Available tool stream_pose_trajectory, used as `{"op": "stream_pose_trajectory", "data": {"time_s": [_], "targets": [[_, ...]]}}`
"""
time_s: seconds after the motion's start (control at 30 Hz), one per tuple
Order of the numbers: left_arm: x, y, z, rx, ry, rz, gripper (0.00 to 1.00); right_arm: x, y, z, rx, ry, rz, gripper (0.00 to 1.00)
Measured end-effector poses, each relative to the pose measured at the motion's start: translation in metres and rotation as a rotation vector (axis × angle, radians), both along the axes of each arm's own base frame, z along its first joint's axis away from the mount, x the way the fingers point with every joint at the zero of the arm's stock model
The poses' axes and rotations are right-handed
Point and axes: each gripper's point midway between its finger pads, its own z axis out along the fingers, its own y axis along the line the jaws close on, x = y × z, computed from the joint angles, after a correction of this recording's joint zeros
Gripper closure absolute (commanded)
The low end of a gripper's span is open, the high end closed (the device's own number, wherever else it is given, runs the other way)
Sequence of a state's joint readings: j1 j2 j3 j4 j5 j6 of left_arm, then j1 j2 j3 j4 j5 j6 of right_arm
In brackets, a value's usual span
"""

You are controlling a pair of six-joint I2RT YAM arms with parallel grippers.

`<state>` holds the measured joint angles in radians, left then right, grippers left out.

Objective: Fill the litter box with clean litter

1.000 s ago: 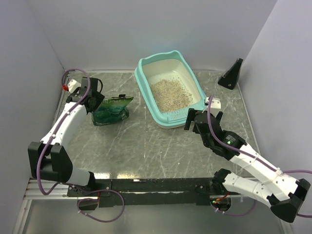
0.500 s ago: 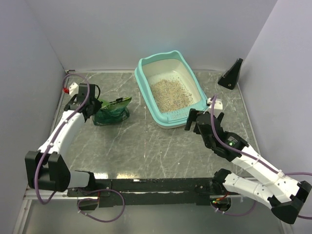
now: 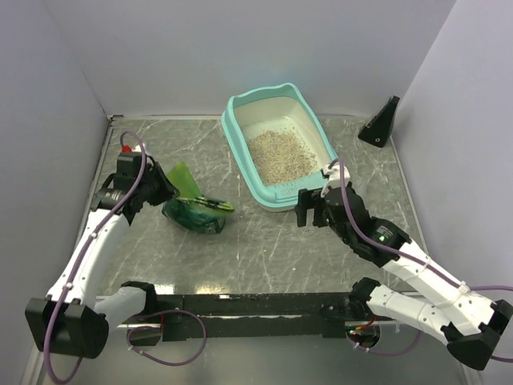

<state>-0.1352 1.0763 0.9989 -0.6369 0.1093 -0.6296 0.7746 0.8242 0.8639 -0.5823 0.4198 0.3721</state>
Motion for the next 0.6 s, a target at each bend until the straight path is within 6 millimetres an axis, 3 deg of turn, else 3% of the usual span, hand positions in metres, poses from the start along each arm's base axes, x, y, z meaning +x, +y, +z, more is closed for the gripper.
{"op": "stream_pose_trajectory", "data": {"time_s": [0.17,0.37,0.47,0.5,0.57,0.6], "targets": [[-0.023,-0.011,-0.013,-0.027,0.009,-0.101,0.99,-0.022,0.038,0.02,0.052,-0.046,0.31,0.01],[-0.03,-0.035,-0.022,-0.087,-0.001,-0.201,0.99,-0.047,0.092,0.042,-0.006,-0.082,0.597,0.0],[-0.033,-0.051,-0.019,-0.099,-0.026,-0.265,0.98,-0.053,0.116,0.037,-0.059,-0.069,0.688,0.0],[-0.034,-0.056,-0.018,-0.102,-0.031,-0.284,0.95,-0.053,0.122,0.032,-0.086,-0.063,0.711,0.0],[-0.036,-0.062,-0.018,-0.101,-0.036,-0.318,0.76,-0.052,0.132,0.024,-0.134,-0.054,0.75,0.0],[-0.036,-0.063,-0.019,-0.097,-0.036,-0.33,0.52,-0.051,0.136,0.021,-0.157,-0.053,0.768,0.0]]}}
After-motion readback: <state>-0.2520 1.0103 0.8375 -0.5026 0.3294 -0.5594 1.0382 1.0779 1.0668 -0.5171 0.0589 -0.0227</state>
